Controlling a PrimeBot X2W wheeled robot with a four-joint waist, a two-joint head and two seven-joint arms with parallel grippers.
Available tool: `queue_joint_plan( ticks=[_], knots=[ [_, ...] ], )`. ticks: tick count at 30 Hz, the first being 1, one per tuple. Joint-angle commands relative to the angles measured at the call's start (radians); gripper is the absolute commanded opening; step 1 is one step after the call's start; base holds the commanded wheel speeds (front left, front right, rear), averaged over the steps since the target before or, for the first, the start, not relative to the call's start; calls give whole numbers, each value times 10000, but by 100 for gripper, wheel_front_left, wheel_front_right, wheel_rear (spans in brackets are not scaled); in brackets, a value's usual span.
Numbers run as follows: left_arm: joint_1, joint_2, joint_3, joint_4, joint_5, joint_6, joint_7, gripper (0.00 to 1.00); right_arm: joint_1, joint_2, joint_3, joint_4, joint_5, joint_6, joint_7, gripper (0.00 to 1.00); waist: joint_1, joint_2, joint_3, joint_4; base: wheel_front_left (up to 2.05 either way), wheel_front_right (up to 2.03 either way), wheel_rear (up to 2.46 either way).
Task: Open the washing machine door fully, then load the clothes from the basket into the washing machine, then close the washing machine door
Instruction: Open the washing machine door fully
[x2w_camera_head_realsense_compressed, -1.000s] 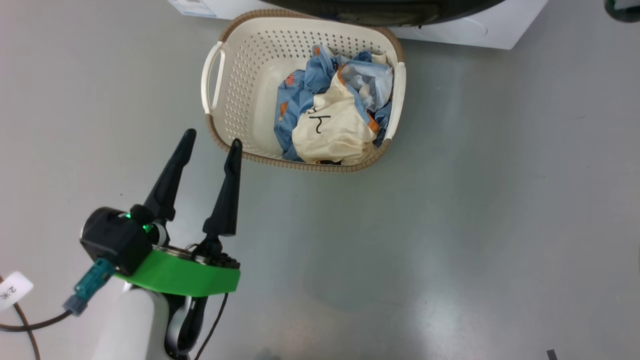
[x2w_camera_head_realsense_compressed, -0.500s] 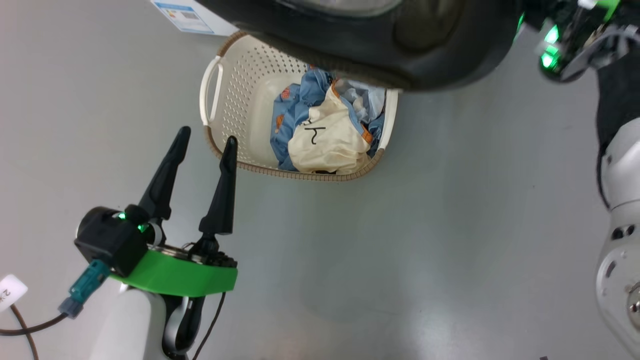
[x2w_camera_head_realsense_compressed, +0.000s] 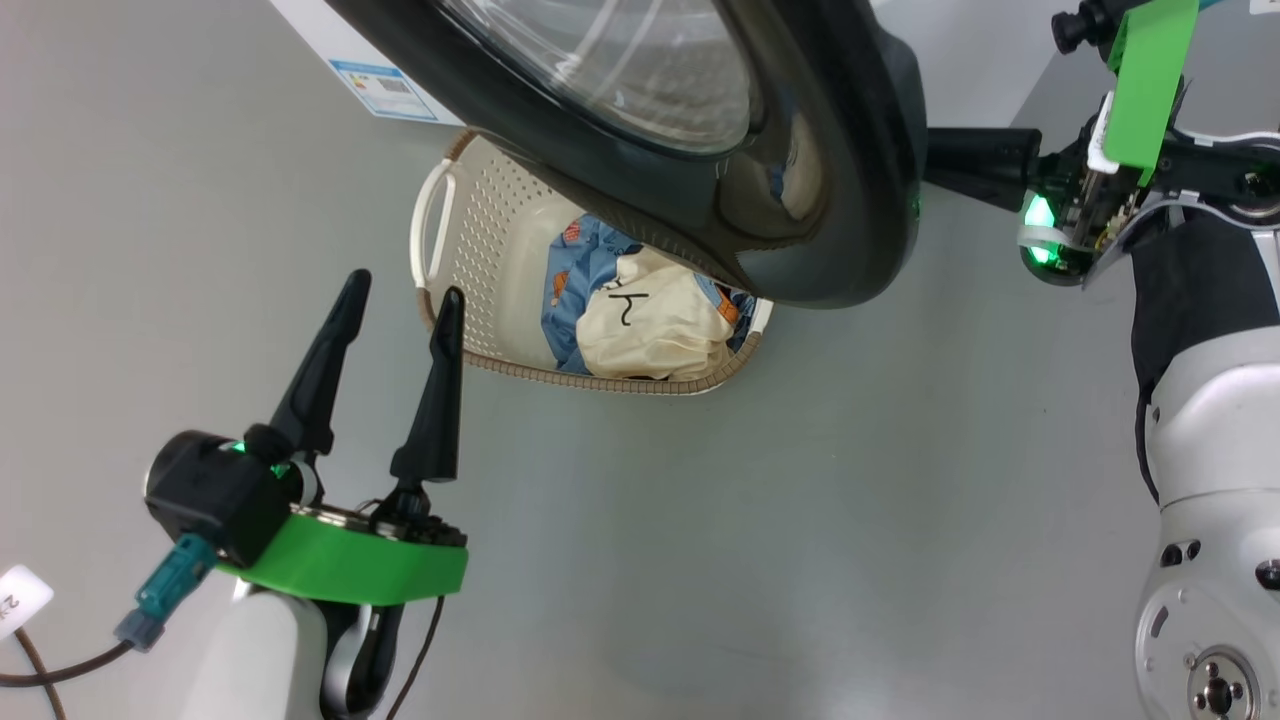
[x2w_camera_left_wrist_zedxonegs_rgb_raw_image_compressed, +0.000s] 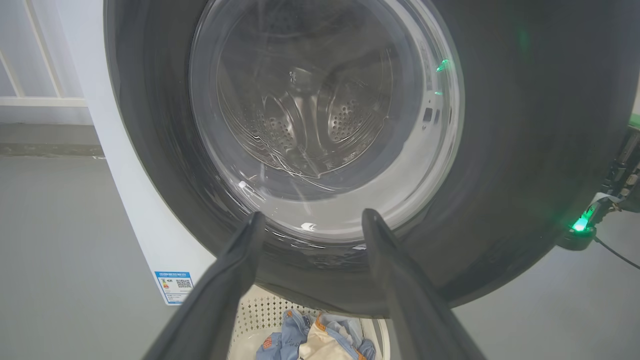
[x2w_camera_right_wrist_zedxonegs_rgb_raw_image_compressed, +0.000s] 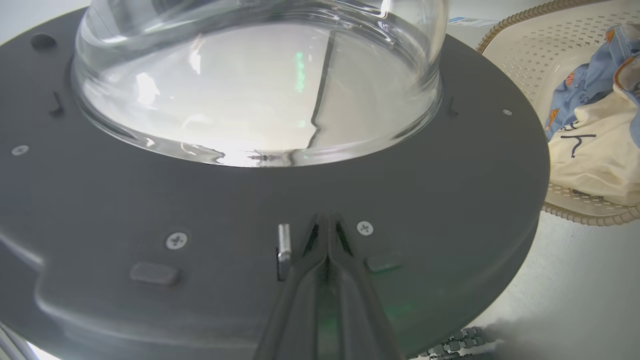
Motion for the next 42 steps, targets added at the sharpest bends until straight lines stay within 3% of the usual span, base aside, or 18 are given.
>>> queue_joint_plan(
  ticks=[1, 7, 25, 42],
  knots=[
    [85, 260, 354, -283, 41, -47, -51, 100, 136, 324, 185, -503, -85, 31, 136, 0, 1, -1, -54, 49, 0, 0, 0],
    [117, 260, 286, -261, 3, -69, -51, 100, 683, 334, 962, -822, 731, 31, 150, 0, 1, -1, -208, 221, 0, 0, 0],
    [299, 260, 300, -181, -57, -35, -51, 100, 1995, 338, 4945, -989, 3710, 31, -1703, 0, 1, -1, -564, 415, 0, 0, 0],
    [477, 260, 629, -153, -51, 22, -51, 100, 2523, 338, 7471, -1090, 5125, 31, -2997, 0, 1, -1, -859, 444, 0, 0, 0]
  ],
)
